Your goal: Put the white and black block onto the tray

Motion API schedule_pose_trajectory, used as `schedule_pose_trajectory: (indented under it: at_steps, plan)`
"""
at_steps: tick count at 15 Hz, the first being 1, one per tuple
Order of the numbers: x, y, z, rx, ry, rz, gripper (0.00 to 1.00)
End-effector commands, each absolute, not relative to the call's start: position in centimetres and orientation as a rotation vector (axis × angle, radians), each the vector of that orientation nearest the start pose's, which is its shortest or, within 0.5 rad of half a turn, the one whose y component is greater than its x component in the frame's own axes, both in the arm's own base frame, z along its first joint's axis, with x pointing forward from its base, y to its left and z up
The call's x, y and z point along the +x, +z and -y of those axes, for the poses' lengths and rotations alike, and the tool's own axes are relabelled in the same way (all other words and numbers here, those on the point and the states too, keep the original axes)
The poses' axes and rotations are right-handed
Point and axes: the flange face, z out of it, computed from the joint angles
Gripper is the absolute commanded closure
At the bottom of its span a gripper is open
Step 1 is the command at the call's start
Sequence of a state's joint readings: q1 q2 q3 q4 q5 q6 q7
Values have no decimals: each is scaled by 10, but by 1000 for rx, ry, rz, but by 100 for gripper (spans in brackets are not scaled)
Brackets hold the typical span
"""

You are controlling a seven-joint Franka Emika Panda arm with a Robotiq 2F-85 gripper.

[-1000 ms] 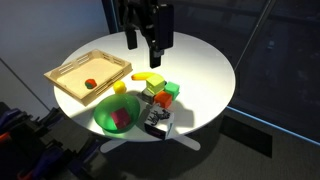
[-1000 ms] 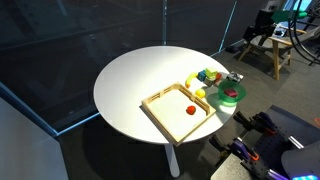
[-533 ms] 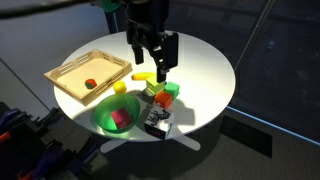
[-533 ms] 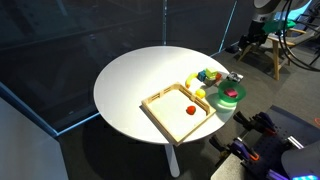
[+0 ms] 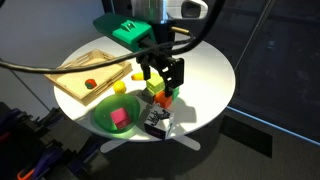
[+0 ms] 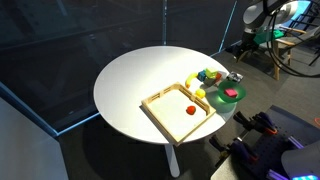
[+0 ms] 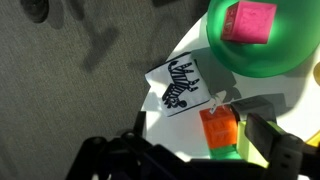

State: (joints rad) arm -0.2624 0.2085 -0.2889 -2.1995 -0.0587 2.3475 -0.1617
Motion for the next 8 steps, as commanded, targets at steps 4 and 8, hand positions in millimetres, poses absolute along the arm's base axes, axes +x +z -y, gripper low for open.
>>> schedule_pose_trajectory:
  at_steps: [4, 8]
  plan:
    - [485, 251, 305, -3186, 144, -415, 0]
    - [489, 228, 310, -3198, 163, -327, 0]
